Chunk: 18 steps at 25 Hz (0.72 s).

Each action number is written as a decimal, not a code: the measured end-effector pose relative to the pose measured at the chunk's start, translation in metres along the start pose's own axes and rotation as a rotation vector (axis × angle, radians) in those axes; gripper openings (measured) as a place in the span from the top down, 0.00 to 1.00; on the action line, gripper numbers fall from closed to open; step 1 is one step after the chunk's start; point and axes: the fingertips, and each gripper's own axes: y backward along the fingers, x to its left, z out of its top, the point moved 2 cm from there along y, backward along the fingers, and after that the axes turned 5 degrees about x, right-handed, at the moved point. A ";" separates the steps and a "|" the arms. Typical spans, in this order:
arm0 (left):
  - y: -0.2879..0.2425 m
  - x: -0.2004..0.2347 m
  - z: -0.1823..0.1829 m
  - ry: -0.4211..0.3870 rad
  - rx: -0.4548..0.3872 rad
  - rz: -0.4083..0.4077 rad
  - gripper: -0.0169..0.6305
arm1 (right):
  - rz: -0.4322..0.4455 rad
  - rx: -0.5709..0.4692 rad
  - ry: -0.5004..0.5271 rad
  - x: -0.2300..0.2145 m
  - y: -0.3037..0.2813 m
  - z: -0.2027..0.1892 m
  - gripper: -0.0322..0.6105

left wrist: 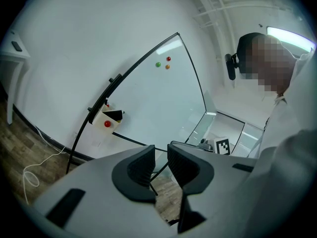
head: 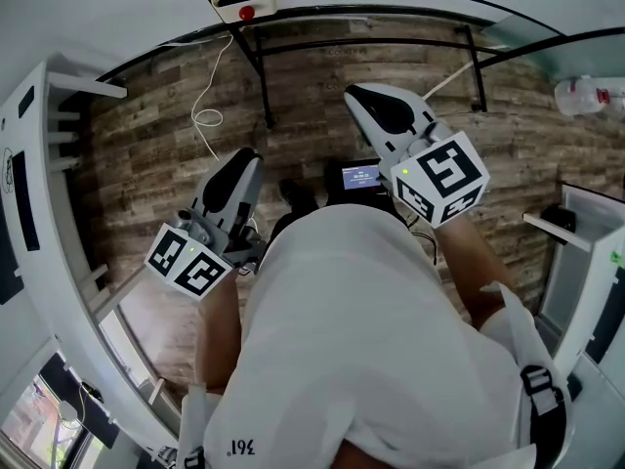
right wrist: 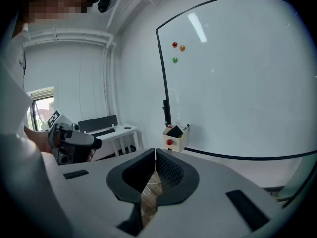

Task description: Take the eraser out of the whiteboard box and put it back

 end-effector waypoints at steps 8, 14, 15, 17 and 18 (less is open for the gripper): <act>0.000 0.003 -0.001 0.002 0.004 -0.001 0.85 | 0.004 0.005 0.006 0.002 -0.005 -0.001 0.91; -0.001 0.004 -0.002 0.006 0.007 -0.006 0.85 | -0.013 -0.001 0.060 0.005 -0.003 0.004 0.91; -0.001 0.004 -0.001 0.006 0.008 -0.007 0.85 | -0.014 -0.005 0.068 0.005 -0.003 0.005 0.91; -0.001 0.005 0.000 0.005 0.008 -0.010 0.85 | -0.024 -0.011 0.070 0.004 -0.003 0.008 0.91; -0.002 0.005 0.001 0.004 0.008 -0.012 0.85 | -0.029 -0.015 0.068 0.003 -0.002 0.010 0.91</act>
